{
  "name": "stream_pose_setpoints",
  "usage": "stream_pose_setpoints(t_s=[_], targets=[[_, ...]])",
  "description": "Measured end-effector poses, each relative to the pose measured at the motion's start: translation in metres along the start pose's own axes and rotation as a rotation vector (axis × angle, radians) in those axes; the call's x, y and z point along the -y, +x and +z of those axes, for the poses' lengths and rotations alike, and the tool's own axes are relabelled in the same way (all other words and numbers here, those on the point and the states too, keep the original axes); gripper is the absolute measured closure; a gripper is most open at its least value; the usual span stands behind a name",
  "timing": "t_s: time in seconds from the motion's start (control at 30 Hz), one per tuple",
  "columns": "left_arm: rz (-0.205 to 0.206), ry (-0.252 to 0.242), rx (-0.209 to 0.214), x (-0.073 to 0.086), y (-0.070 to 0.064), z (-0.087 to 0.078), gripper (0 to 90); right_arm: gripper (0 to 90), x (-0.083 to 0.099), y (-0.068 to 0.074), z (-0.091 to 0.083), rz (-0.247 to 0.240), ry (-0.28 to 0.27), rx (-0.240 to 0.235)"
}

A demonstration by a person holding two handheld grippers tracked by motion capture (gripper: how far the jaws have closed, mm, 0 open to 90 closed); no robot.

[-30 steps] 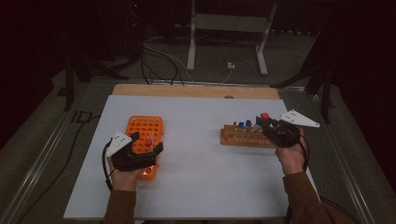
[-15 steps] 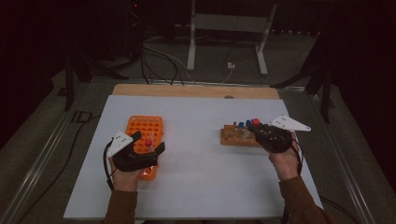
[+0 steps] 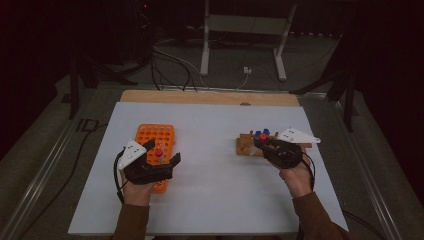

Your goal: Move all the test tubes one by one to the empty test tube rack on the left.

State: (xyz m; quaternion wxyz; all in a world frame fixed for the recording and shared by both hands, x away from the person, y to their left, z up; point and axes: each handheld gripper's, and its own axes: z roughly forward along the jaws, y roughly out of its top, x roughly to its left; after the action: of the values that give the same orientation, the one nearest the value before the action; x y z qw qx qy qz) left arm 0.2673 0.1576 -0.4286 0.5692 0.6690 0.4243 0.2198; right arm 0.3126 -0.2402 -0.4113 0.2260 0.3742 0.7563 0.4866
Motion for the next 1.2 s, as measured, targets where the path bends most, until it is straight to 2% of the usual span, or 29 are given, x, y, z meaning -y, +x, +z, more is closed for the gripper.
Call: stream_pose_setpoints(t_s=[0.43, 0.67, 0.87, 1.07, 1.2], targets=[[0.044, -0.024, 0.035, -0.006, -0.016, 0.002, 0.7, 73.5, 0.0, 0.023, 0.009, -0.029, 0.028, -0.068], [0.067, -0.012, 0.051, -0.004, -0.024, 0.007, 0.7, 73.5, 0.0, 0.035, 0.018, -0.044, 0.058, -0.109], [0.116, 0.008, 0.062, 0.0, -0.032, 0.015, 0.8, 73.5, -0.001, 0.046, 0.024, -0.048, 0.065, -0.14], [0.143, 0.024, 0.091, 0.004, -0.041, 0.022, 0.8, 73.4, -0.004, 0.055, 0.028, -0.056, 0.064, -0.168], [0.136, 0.032, 0.121, 0.007, -0.046, 0.028, 0.8, 73.4, -0.005, 0.061, 0.031, -0.054, 0.064, -0.188]])
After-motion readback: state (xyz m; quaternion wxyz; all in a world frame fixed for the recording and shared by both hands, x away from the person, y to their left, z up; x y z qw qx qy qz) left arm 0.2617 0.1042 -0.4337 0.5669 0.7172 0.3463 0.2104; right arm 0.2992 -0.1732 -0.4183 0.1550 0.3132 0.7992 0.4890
